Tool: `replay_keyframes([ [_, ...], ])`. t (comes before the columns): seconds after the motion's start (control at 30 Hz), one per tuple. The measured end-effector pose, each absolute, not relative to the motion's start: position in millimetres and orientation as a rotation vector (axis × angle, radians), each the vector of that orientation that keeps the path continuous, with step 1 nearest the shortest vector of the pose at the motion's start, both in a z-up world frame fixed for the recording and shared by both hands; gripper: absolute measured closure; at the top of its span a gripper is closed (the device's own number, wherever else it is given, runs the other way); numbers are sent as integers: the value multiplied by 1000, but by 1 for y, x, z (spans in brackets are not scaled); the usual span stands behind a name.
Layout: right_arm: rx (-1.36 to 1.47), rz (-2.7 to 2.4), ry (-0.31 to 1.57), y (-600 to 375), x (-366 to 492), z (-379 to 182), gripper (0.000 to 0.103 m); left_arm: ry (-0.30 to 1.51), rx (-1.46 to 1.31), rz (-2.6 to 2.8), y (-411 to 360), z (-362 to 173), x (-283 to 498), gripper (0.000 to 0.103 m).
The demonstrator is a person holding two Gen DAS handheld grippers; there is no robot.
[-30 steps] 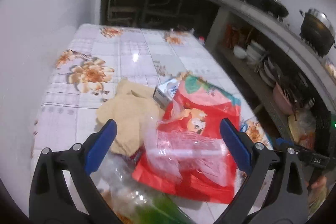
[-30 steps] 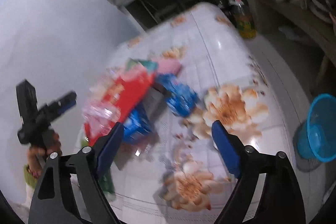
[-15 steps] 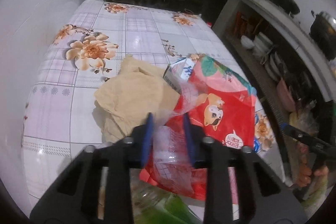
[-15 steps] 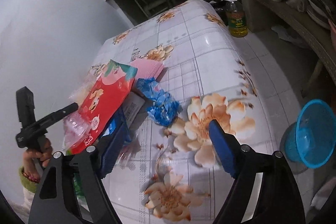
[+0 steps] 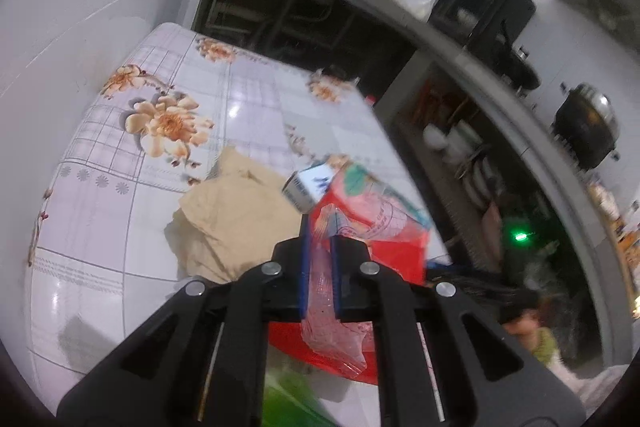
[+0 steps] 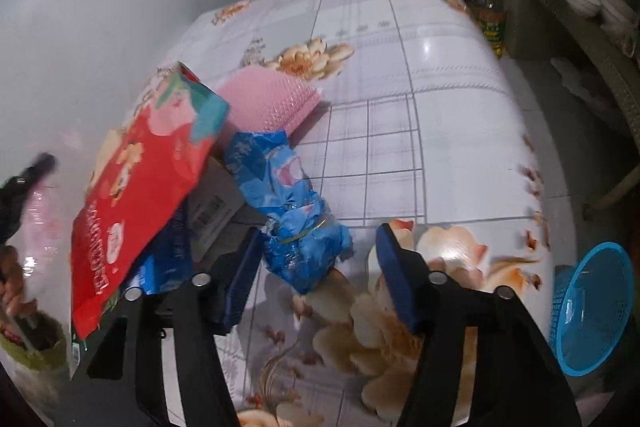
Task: Collect trash
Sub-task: 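Grasp the blue wrapper with the right tool while the left tool grasps a clear bag, then carry the wrapper and bag to the blue wastebasket and release both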
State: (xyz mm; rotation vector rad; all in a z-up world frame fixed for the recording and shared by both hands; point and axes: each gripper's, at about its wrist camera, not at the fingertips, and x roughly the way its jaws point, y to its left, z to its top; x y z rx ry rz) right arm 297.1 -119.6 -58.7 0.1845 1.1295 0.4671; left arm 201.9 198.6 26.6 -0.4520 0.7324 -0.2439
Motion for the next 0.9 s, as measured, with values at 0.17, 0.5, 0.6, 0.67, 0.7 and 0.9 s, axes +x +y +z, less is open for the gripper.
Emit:
replay_keyframes([
  [0.17, 223, 475, 1150, -121, 296, -59, 73, 687, -470, -274, 196, 42, 192, 96],
  [0.5, 339, 399, 1158, -165, 266, -57, 78, 677, -434, -314, 172, 54, 189, 96],
  [0.6, 390, 369, 1151, -185, 254, -55, 79, 683, -409, -335, 156, 58, 190, 96],
  [0.67, 420, 348, 1132, -202, 244, -50, 79, 687, -388, -367, 140, 62, 193, 96],
  [0.7, 432, 335, 1118, -210, 239, -47, 79, 691, -376, -384, 130, 64, 196, 96],
  [0.9, 537, 183, 1010, -284, 196, -26, 79, 720, -295, -514, 52, 74, 217, 96],
])
